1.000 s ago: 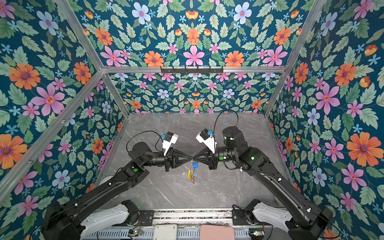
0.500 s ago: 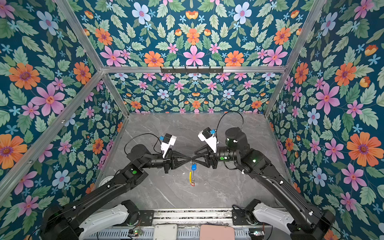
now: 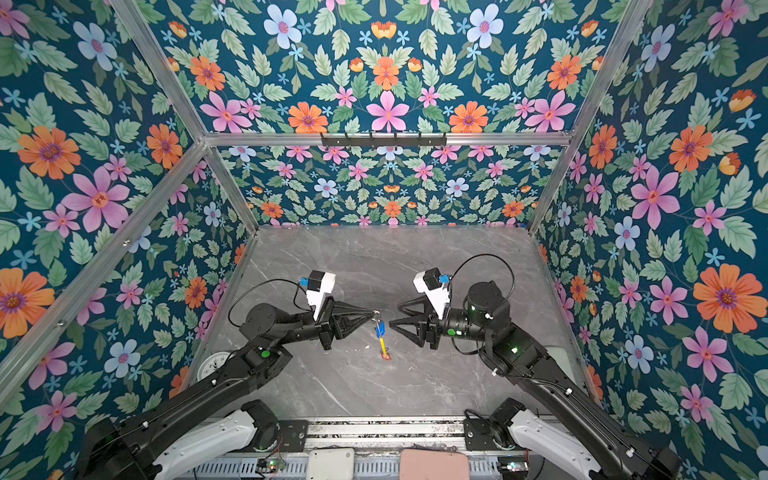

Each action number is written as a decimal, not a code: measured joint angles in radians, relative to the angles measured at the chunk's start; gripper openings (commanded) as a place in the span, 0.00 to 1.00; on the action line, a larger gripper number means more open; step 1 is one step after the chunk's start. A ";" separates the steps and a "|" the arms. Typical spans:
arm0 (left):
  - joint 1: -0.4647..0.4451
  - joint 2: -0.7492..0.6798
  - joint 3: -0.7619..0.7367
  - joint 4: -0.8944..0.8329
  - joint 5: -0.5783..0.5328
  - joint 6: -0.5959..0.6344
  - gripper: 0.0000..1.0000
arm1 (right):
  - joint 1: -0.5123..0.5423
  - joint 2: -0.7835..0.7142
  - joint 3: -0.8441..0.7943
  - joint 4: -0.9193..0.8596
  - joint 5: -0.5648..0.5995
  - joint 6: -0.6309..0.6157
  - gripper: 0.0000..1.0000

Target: Remove the keys from the keyring

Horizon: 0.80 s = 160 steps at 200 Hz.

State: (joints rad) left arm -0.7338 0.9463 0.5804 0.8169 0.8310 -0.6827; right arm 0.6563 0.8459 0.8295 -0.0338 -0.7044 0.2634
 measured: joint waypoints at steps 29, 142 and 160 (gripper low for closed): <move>0.000 0.019 -0.006 0.071 0.002 -0.036 0.00 | 0.001 0.019 -0.023 0.052 -0.048 0.023 0.57; 0.000 0.059 -0.031 0.207 -0.013 -0.107 0.00 | 0.066 0.105 -0.003 0.104 -0.092 0.031 0.08; 0.000 0.059 -0.033 0.208 -0.021 -0.117 0.00 | 0.069 0.107 0.000 0.105 -0.095 0.028 0.00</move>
State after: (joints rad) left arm -0.7341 1.0054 0.5476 1.0248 0.8097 -0.7994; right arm 0.7250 0.9527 0.8299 0.0708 -0.7998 0.2913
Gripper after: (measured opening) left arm 0.051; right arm 0.048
